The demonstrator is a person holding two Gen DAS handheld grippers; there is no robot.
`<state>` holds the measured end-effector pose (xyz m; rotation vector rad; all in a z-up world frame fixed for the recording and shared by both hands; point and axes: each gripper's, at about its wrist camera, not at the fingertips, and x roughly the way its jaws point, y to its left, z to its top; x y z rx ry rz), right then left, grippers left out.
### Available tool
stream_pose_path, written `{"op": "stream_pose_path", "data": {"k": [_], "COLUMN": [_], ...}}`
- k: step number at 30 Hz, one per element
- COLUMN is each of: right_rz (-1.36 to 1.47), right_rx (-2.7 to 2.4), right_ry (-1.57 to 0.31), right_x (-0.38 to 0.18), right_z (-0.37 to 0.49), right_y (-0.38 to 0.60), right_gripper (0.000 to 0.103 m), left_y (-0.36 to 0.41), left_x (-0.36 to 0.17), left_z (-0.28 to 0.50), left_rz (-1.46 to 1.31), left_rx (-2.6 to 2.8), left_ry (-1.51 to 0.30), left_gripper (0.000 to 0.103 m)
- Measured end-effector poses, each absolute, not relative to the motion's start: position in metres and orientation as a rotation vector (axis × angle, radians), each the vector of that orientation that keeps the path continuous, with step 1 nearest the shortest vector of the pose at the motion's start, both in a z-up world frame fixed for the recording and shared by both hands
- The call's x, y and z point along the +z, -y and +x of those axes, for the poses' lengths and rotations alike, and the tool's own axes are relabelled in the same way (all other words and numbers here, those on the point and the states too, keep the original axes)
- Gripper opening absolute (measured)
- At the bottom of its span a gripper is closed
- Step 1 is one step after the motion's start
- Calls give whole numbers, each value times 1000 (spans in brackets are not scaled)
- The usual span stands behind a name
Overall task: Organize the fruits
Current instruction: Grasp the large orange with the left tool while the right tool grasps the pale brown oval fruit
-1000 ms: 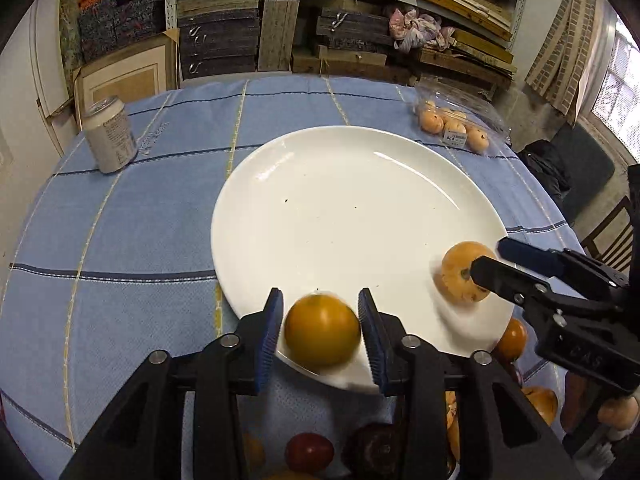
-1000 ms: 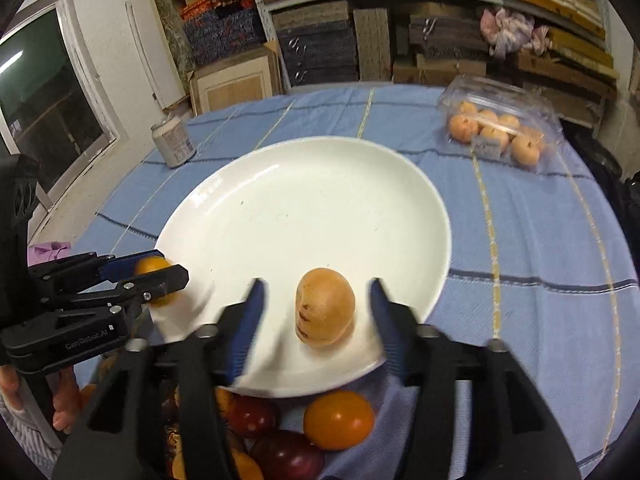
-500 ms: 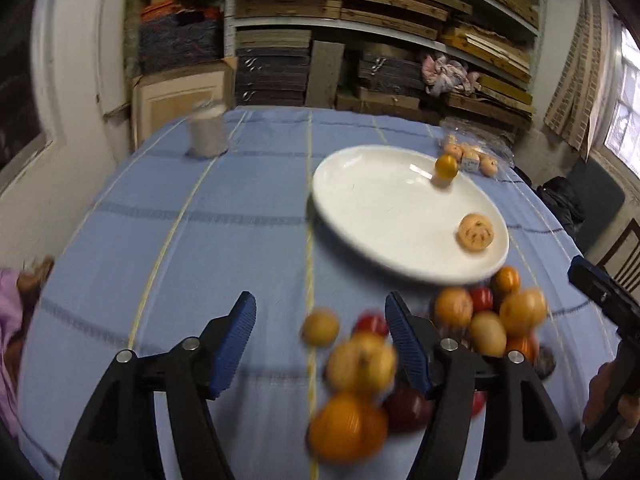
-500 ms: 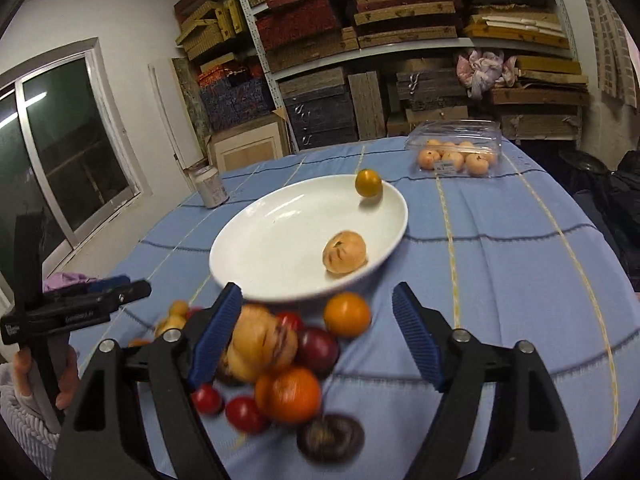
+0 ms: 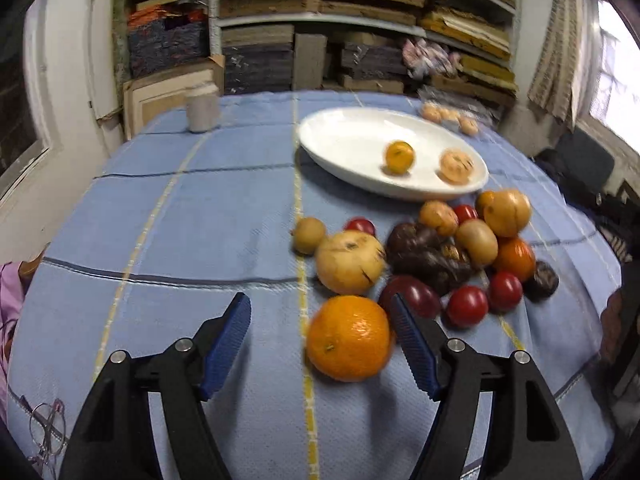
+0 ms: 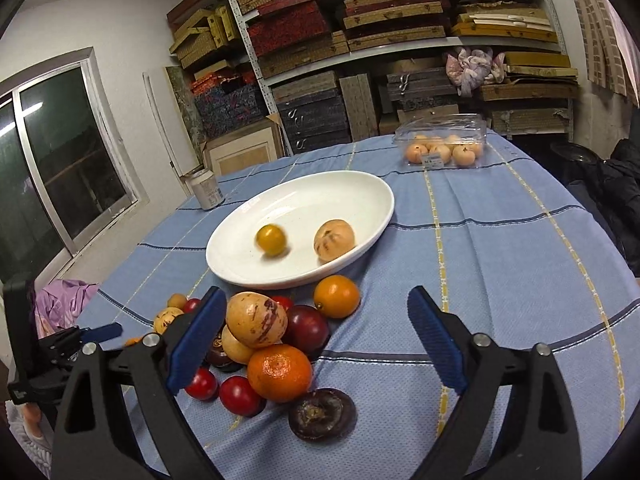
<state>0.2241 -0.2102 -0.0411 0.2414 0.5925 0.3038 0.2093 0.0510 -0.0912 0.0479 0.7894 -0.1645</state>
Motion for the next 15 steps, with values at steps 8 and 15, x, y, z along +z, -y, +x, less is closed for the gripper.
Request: {"op": "stream_pose_path", "data": {"k": [8, 15], "right_rz": [216, 211], "right_rx": [310, 310], "right_ry": [-589, -594], "right_x": [-41, -41], "right_z": [222, 223], "right_y": [204, 202], "right_gripper": [90, 90], "left_y": [-61, -51], "left_x": [-96, -98], "left_z": [213, 206], "left_rz": [-32, 2], "left_rx": [-202, -233], "left_ry": [-828, -831], "left_gripper": [70, 59]}}
